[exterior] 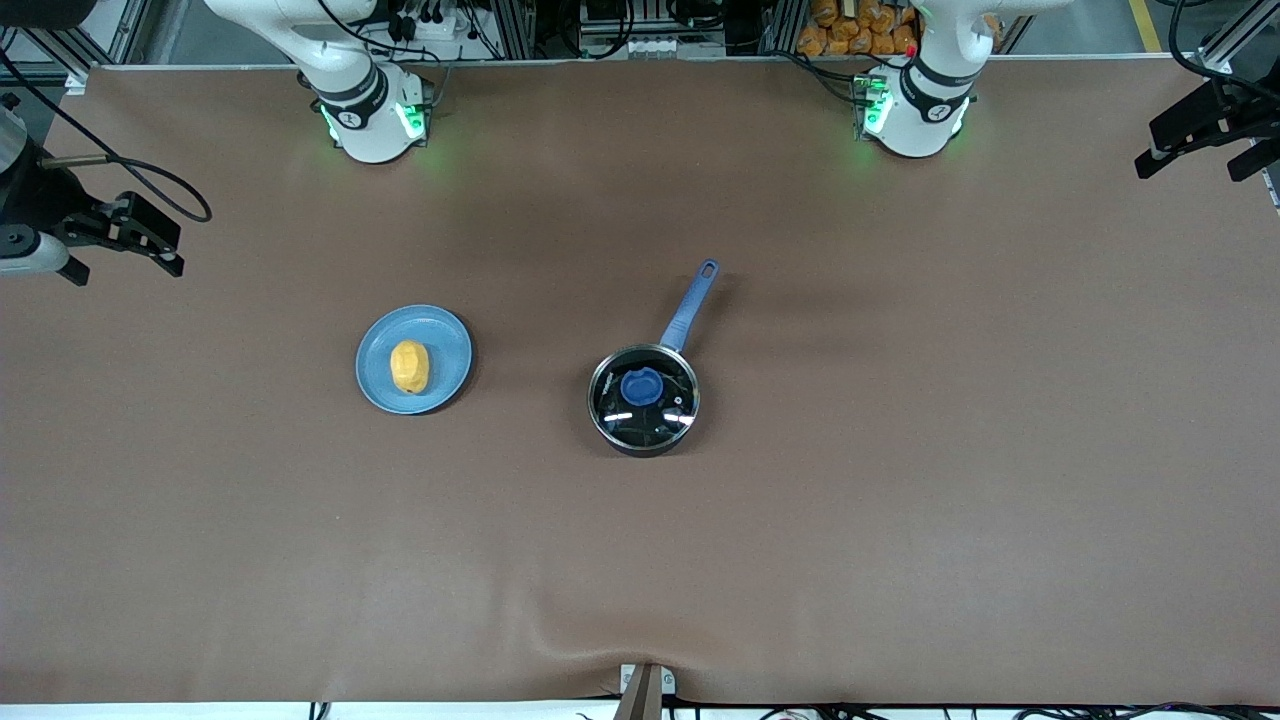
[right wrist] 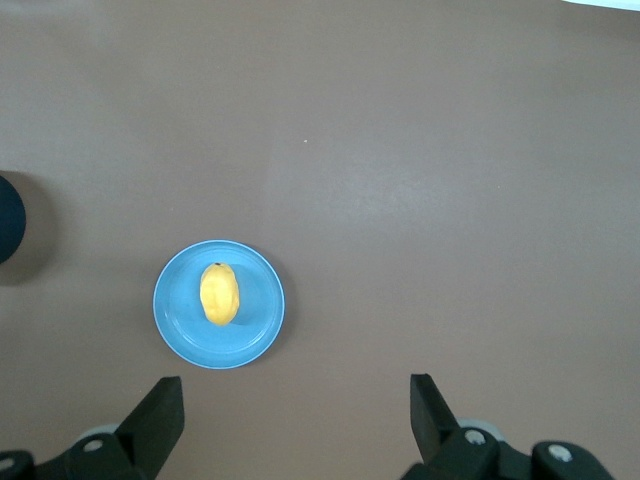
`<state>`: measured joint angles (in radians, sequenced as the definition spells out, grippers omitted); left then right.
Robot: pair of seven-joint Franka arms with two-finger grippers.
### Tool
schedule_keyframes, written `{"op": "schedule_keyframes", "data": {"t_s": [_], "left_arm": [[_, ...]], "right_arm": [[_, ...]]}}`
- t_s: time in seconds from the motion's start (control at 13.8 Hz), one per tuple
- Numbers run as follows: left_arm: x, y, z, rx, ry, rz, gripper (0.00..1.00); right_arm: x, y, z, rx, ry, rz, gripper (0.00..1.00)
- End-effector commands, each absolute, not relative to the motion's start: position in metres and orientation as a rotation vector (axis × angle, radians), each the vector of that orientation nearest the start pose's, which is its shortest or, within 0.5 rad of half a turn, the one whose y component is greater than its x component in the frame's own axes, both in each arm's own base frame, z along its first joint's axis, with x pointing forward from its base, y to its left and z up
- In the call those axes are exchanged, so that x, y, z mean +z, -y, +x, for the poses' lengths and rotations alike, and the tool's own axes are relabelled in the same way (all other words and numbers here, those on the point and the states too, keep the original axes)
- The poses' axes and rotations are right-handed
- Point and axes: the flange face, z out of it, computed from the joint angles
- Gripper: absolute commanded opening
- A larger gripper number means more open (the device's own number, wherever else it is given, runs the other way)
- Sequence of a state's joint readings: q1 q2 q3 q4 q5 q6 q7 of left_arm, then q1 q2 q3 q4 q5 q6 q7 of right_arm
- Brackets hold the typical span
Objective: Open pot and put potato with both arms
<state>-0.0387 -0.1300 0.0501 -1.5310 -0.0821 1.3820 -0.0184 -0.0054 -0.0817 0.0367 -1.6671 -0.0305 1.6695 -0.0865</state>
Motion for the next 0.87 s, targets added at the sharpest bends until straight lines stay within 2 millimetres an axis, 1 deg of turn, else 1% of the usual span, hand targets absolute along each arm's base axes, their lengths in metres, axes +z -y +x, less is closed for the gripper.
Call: {"op": "schedule_keyframes", "data": {"t_s": [0.0, 0.22, 0.29, 0.8], "left_arm": [[0.6995, 0.0017, 0.4877, 0.044, 0.001, -3.226, 1.00], [0.6987, 0.0018, 0.4882, 0.047, 0.004, -3.226, 1.00], [0.6986, 0.0020, 0.4887, 0.047, 0.003, -3.221, 1.00], [0.6978, 0.0029, 0.4893, 0.050, 0.004, -3.208, 1.00]], "right_arm": [[0.6390, -0.0127, 0.5379, -0.132, 0.174, -3.161, 1.00], [0.6395, -0.0128, 0.5371, -0.130, 0.169, -3.161, 1.00], [0.6387, -0.0119, 0.5376, -0.128, 0.142, -3.162, 1.00], [0.6387, -0.0119, 0.5376, -0.128, 0.140, -3.162, 1.00]]}}
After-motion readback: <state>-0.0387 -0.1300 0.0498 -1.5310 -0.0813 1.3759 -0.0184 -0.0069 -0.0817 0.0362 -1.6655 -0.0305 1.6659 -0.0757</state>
